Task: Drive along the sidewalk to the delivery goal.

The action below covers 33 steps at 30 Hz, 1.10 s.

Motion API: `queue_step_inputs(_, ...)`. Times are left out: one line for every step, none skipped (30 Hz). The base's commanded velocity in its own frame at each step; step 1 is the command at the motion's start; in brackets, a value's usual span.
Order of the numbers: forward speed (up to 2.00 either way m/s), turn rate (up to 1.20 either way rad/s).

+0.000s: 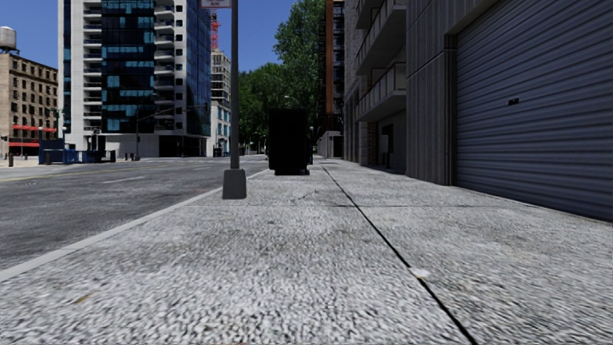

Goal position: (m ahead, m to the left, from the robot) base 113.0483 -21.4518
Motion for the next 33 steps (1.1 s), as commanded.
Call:
queue_step_inputs(2.00, 0.00)
queue_step_inputs(2.00, 0.00)
queue_step_inputs(2.00, 0.00)
queue_step_inputs(2.00, 0.00)
queue_step_inputs(2.00, -0.41)
queue_step_inputs(2.00, -0.88)
queue_step_inputs(2.00, -1.20)
queue_step_inputs(2.00, -1.20)
queue_step_inputs(2.00, -1.20)
queue_step_inputs(2.00, -1.20)
queue_step_inputs(2.00, -1.20)
queue_step_inputs(2.00, -1.20)
queue_step_inputs(2.00, -0.05)
queue_step_inputs(2.00, -0.05)
queue_step_inputs(2.00, 0.00)
queue_step_inputs(2.00, 0.00)
queue_step_inputs(2.00, 0.00)
queue_step_inputs(2.00, 0.00)
queue_step_inputs(2.00, 0.00)
queue_step_inputs(2.00, 0.00)
queue_step_inputs(2.00, 0.00)
queue_step_inputs(2.00, 0.00)
queue_step_inputs(2.00, 0.00)
queue_step_inputs(2.00, 0.00)
queue_step_inputs(2.00, 0.00)
queue_step_inputs(2.00, 0.00)
queue_step_inputs(2.00, 0.00)
queue_step_inputs(2.00, 0.00)
queue_step_inputs(2.00, 0.00)
queue_step_inputs(2.00, 0.00)
queue_step_inputs(2.00, 0.00)
queue_step_inputs(2.00, 0.00)
queue_step_inputs(2.00, 0.00)
